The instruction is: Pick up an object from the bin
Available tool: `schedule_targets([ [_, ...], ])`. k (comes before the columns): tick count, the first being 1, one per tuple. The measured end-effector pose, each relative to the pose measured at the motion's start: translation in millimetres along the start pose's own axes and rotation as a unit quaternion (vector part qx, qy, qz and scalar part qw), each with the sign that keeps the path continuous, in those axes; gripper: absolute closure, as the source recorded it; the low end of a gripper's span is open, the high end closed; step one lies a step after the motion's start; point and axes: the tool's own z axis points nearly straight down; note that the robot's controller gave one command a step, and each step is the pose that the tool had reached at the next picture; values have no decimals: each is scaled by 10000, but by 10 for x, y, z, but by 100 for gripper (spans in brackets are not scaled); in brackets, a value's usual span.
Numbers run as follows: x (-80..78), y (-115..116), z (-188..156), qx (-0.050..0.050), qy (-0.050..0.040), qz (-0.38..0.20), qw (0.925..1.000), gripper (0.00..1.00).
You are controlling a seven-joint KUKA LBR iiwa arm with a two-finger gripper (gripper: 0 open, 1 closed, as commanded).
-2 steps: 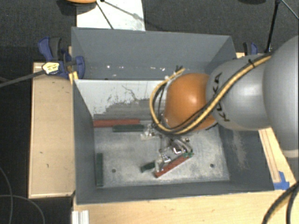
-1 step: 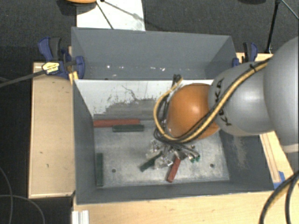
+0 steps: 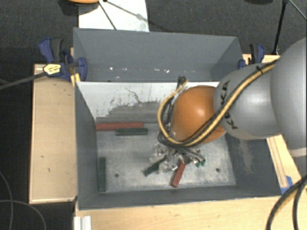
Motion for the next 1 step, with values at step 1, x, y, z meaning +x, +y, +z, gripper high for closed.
schedule_targets([
  [1, 12, -2, -2015, -5, 14, 166, 9999, 100],
])
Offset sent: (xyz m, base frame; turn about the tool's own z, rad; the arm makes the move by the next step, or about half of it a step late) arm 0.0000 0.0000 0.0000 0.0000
